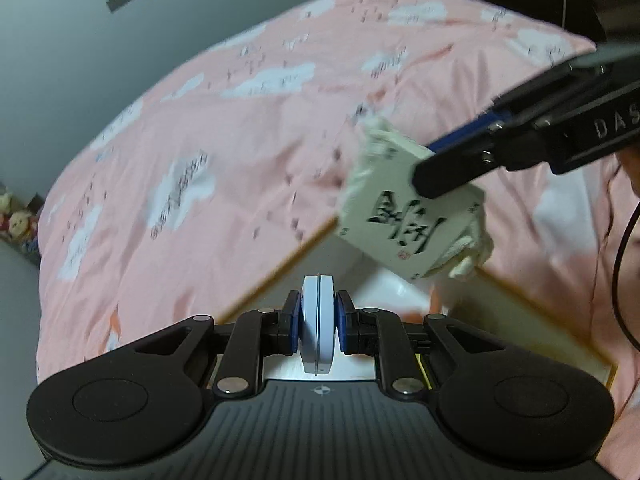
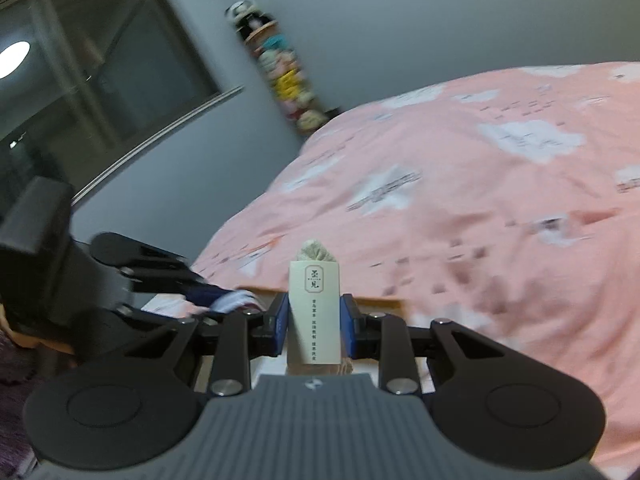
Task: Organize rigid objects
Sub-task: 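Carry the tissue box and red tin over the box with both tools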
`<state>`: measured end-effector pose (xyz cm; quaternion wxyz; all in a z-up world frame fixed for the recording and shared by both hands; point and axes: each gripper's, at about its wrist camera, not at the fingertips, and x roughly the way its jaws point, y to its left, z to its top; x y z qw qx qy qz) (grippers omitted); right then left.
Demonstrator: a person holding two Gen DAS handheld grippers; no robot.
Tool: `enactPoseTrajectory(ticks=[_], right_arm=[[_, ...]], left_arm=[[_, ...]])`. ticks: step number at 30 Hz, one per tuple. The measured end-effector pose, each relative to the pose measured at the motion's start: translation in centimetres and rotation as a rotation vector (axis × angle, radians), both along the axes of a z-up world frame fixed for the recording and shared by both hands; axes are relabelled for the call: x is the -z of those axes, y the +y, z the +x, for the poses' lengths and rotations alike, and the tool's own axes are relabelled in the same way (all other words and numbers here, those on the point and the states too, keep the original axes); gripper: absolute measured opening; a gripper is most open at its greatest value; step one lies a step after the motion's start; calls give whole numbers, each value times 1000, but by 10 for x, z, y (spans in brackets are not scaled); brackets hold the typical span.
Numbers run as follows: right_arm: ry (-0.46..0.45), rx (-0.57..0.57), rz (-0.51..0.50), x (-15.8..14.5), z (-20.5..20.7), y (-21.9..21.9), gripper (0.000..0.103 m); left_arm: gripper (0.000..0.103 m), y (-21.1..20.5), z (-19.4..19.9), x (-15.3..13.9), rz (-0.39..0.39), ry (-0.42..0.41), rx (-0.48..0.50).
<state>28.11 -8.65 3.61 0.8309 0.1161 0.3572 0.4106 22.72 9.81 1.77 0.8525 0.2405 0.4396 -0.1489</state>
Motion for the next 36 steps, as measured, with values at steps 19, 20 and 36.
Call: enactPoseTrajectory(ticks=[19,20,36], right_arm=[[136,-62,-279,92,24,125,26],[119,-56,-297,91,25,126,26],[329,-19,-163,117,48,123,26]], left_arm=[[20,32,-3,52,26,51,-1],[20,31,-2,54,27,55,-1],[20,27,13,75,116,96,7]])
